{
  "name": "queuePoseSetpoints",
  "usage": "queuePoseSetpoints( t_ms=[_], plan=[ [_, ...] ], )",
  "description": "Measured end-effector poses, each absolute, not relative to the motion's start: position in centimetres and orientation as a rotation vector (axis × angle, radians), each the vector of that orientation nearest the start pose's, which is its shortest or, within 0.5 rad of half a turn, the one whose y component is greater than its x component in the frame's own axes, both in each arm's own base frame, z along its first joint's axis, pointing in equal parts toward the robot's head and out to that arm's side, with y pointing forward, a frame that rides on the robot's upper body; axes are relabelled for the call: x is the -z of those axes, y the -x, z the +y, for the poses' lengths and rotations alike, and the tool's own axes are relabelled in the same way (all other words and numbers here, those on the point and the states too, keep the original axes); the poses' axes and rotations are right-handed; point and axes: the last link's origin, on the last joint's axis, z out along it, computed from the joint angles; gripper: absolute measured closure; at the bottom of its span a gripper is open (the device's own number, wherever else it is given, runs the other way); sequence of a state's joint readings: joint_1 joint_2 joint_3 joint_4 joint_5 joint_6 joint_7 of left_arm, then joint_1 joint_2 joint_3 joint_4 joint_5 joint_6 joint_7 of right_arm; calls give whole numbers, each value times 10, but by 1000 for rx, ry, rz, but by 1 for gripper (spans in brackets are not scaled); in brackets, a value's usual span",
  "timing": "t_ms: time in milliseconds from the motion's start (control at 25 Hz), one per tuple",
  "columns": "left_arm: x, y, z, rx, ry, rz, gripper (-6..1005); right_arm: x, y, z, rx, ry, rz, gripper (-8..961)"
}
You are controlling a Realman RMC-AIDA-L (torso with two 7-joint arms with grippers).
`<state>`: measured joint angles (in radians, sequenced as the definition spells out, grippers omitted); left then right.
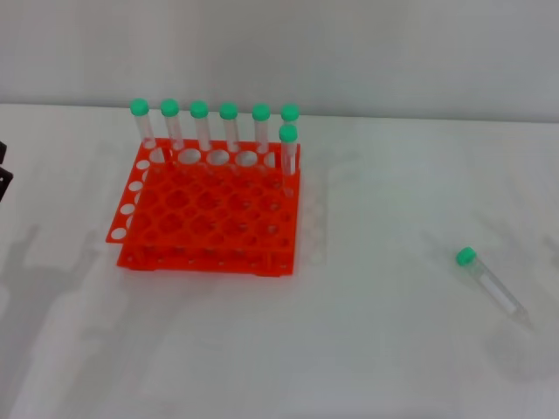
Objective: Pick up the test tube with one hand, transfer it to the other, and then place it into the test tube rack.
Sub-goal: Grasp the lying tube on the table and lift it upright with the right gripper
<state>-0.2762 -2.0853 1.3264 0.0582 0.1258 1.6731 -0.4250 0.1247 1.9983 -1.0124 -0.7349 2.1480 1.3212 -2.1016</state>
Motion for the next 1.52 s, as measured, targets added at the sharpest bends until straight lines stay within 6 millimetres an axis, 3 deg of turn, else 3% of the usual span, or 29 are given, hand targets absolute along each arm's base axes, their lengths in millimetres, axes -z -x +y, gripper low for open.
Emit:
queuePoseSetpoints(
  t_ms=[240, 520, 680, 880, 920, 960, 1200, 1520],
  plan=[
    [-41, 336, 258, 1068, 1424, -403, 108, -96, -330, 290, -917, 1940, 490, 83],
    [-40, 338, 262, 1054, 1427, -419, 109, -104, -313, 305, -787, 2057, 517, 84],
    [-40, 336, 267, 1057, 1434, -417, 111, -118, -289, 322, -615, 2127, 552, 84],
    [-40, 336, 268, 1054, 1434, -421, 112, -133, -244, 338, -445, 2168, 605, 84],
    [-40, 337, 269, 1050, 1434, -425, 112, -133, -244, 338, -445, 2168, 605, 84],
    [-39, 337, 269, 1046, 1435, -430, 112, -136, -227, 342, -344, 2163, 628, 84],
    [-39, 339, 269, 1034, 1433, -444, 114, -124, -197, 351, 13, 2126, 766, 84],
    [-37, 339, 276, 1021, 1441, -459, 116, -102, -188, 348, 263, 2156, 935, 85]
  ],
)
